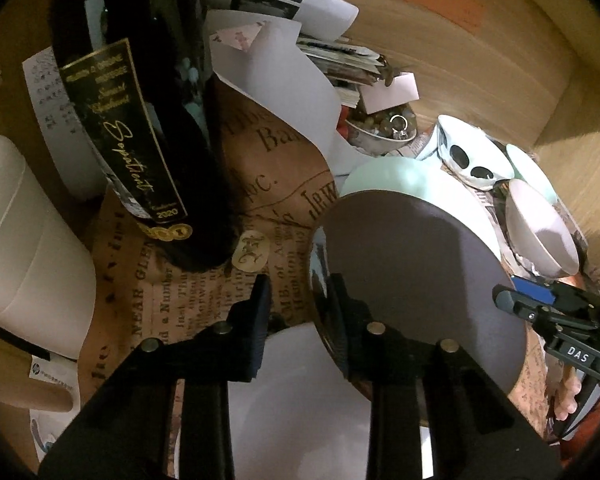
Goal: Organize plates and bowls
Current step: 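Close both grippers on the dark brown plate's rim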
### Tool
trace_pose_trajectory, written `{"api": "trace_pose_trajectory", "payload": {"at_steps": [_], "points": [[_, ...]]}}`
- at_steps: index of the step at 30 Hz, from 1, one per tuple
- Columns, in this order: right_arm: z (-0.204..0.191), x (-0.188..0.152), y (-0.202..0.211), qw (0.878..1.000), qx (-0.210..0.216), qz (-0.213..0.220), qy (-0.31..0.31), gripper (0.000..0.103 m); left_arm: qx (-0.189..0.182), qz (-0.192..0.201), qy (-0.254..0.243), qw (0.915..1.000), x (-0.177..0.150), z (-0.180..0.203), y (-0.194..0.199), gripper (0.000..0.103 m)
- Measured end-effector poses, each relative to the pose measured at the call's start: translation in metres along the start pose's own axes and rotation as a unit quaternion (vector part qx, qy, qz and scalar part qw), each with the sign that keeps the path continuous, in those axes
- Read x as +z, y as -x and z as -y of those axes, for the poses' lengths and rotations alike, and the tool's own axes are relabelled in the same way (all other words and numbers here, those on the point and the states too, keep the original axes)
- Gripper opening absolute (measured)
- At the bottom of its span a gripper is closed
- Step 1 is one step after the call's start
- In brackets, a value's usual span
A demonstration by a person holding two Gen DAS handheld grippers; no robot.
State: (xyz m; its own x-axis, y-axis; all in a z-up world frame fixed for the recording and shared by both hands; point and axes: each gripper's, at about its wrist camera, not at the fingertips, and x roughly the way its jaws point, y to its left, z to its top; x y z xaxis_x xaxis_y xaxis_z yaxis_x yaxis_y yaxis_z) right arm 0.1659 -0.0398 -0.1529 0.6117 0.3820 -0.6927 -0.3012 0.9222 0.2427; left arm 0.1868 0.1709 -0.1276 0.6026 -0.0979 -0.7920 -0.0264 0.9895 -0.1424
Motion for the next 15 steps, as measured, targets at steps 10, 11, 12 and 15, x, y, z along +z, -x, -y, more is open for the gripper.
{"api": "trace_pose_trajectory", "payload": {"at_steps": [10,11,12,15], "points": [[-0.001,0.001,-0.004,1.000,0.008,-0.001,-0.003,0.032,-0.016,-0.022,0.006,0.9996,0.004,-0.002,-0.006,0.028],[0.000,0.001,-0.004,1.000,0.008,-0.001,-0.003,0.032,-0.021,-0.027,0.005,0.9994,0.004,-0.001,-0.007,0.027],[-0.001,0.001,-0.005,1.000,0.008,0.000,-0.003,0.032,-0.024,-0.031,0.004,0.9992,0.005,0.000,-0.009,0.026],[-0.001,0.001,-0.005,1.000,0.008,0.001,-0.004,0.031,-0.035,-0.045,0.002,0.9984,0.006,0.005,-0.012,0.022]]}}
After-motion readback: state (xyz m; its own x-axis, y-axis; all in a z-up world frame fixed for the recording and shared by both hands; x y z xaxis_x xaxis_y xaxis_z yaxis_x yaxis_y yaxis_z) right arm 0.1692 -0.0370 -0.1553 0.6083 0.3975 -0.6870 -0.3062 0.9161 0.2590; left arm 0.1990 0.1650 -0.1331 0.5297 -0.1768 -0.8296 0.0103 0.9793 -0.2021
